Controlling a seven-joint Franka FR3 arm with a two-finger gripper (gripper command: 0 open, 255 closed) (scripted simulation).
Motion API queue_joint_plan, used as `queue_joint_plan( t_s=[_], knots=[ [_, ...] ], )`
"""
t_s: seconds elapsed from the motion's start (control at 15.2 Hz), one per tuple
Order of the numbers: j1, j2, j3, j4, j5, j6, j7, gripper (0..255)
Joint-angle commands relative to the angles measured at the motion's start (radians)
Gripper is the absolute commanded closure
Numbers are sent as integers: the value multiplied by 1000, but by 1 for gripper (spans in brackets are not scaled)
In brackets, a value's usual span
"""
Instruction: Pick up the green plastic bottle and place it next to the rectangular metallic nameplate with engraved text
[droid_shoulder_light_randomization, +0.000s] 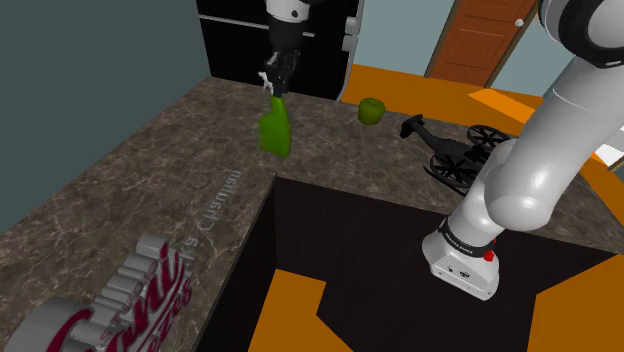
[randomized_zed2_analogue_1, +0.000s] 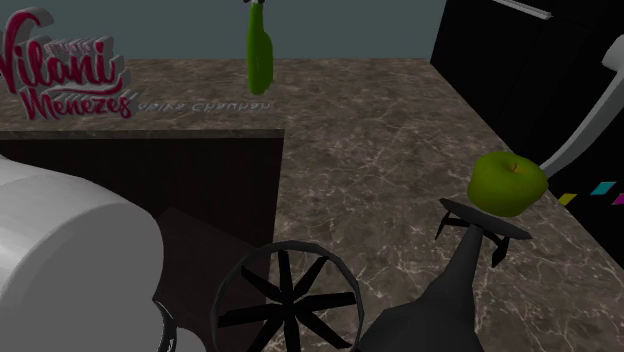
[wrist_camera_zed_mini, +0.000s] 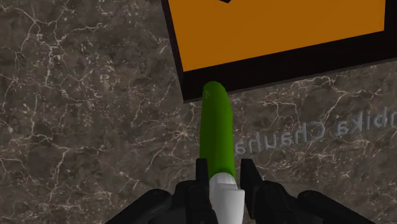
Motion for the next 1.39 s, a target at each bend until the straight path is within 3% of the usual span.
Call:
queue_joint_plan(
  t_s=[0.0,0.26,1.06,1.32],
  knots=[
    [13,63,12,36,-8,29,25,255],
    [40,190,29,133,-28,60,72,255],
    [41,219,28,10,-30,212,67,255],
    [41,222,28,4,-30,222,67,255]
  ],
)
